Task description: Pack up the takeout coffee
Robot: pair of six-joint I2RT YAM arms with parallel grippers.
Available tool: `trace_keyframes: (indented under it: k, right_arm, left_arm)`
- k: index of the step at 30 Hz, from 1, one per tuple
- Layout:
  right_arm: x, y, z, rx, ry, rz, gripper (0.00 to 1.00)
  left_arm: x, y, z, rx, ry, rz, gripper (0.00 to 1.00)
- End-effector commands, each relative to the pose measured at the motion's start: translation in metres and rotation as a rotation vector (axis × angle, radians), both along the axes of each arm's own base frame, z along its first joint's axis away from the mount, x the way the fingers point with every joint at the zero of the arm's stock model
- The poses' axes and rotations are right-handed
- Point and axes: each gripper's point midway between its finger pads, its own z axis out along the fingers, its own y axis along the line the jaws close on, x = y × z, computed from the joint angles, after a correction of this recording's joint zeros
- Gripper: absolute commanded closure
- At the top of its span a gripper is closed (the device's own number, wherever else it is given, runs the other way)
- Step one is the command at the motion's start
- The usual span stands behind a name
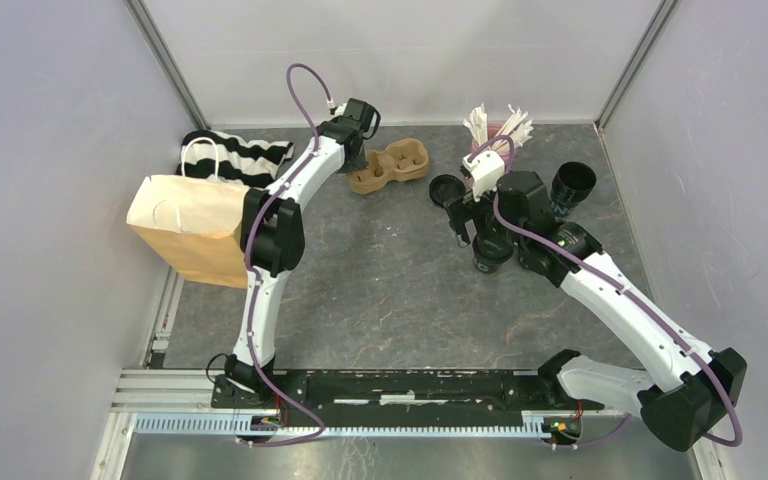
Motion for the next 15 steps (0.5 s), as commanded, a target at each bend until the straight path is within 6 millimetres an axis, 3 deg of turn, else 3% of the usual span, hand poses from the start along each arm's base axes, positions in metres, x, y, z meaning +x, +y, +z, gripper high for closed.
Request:
trace_keyframes:
  k: [1, 7, 15]
  right_arm:
    - [0.006, 0.007, 0.016, 0.033, -0.046, 0.015, 0.02]
    - [0.006, 0.007, 0.015, 0.036, -0.044, 0.015, 0.02]
    - [0.005, 0.007, 0.016, 0.041, -0.046, 0.017, 0.02]
  left_arm:
    - [0.005, 0.0, 0.004, 0.001, -0.016, -0.016, 0.65]
    - [0.004, 0.001, 0.004, 0.008, -0.015, -0.019, 0.72]
    - [0.004, 0.004, 0.026, 0.012, -0.054, -0.019, 0.9]
